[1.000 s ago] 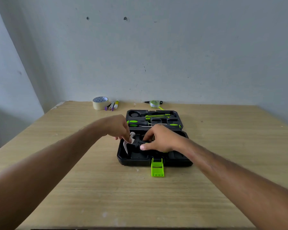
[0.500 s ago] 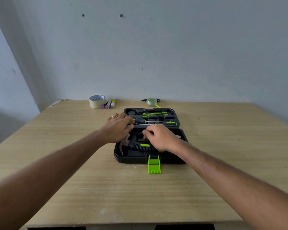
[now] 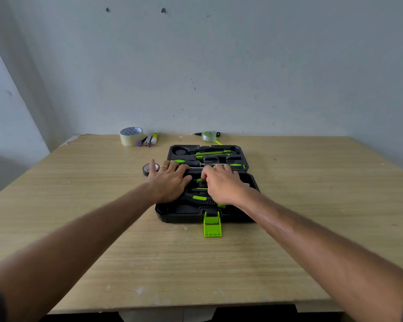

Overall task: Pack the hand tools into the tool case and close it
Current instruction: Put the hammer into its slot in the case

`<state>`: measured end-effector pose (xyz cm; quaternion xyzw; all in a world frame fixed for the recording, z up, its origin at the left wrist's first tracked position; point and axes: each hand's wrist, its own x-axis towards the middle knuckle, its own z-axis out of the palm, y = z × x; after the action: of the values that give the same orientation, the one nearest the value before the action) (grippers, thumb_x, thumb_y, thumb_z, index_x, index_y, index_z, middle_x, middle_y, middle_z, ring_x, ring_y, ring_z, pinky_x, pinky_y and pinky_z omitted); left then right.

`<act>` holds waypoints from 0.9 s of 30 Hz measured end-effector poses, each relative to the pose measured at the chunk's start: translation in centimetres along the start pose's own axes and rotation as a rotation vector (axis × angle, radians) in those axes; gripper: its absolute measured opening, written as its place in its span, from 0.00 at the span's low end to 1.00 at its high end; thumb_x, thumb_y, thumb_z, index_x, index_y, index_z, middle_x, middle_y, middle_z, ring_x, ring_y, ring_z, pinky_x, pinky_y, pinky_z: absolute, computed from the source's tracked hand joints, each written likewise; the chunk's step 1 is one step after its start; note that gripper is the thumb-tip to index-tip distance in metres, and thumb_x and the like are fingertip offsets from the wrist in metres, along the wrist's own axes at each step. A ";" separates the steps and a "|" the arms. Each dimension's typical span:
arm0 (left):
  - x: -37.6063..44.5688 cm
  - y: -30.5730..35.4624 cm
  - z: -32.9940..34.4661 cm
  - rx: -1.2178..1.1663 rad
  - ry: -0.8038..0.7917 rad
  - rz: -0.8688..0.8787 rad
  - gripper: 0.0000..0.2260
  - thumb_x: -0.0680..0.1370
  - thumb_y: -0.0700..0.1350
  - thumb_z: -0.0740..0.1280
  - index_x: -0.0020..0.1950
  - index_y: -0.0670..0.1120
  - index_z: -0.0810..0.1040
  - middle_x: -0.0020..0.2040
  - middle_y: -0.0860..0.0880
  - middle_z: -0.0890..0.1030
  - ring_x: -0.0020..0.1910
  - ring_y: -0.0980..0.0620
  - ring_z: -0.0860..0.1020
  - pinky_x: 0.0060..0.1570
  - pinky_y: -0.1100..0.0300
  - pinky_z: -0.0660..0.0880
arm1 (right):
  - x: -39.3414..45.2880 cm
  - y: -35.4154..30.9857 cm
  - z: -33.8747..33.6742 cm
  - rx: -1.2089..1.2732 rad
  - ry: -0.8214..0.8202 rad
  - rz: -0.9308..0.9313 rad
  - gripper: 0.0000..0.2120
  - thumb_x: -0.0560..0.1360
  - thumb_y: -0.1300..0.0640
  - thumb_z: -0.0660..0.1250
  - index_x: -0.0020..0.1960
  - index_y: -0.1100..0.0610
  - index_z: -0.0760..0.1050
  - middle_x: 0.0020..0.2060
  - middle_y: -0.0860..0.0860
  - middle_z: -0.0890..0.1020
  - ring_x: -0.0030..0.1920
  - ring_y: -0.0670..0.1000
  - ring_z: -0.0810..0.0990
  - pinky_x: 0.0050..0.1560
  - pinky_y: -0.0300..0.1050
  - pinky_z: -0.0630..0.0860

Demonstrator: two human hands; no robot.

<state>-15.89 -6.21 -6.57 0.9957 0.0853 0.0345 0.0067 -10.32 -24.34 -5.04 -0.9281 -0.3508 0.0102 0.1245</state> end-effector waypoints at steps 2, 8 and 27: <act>0.1 0.0 -0.1 0.065 0.000 0.000 0.24 0.84 0.60 0.45 0.78 0.55 0.59 0.75 0.46 0.64 0.78 0.43 0.58 0.73 0.29 0.43 | 0.0 -0.1 0.0 -0.033 -0.020 -0.009 0.18 0.81 0.63 0.55 0.69 0.50 0.67 0.66 0.56 0.71 0.68 0.60 0.65 0.64 0.58 0.64; 0.1 0.2 -0.3 0.182 -0.027 -0.031 0.25 0.84 0.60 0.44 0.80 0.54 0.56 0.76 0.43 0.64 0.78 0.41 0.59 0.72 0.27 0.42 | -0.1 -0.2 0.2 -0.063 -0.016 -0.025 0.21 0.78 0.65 0.56 0.68 0.49 0.66 0.64 0.56 0.70 0.65 0.59 0.65 0.64 0.58 0.65; 0.3 0.0 -1.2 -0.047 -0.008 -0.093 0.18 0.83 0.60 0.48 0.66 0.54 0.68 0.69 0.44 0.72 0.71 0.37 0.67 0.67 0.30 0.55 | 0.6 -0.2 1.0 0.076 0.247 -0.056 0.14 0.83 0.50 0.55 0.47 0.52 0.77 0.45 0.50 0.84 0.48 0.57 0.80 0.54 0.55 0.72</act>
<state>-15.66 -6.15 -5.38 0.9904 0.1307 0.0320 0.0323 -10.13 -23.58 -5.97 -0.9067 -0.3580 -0.0945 0.2021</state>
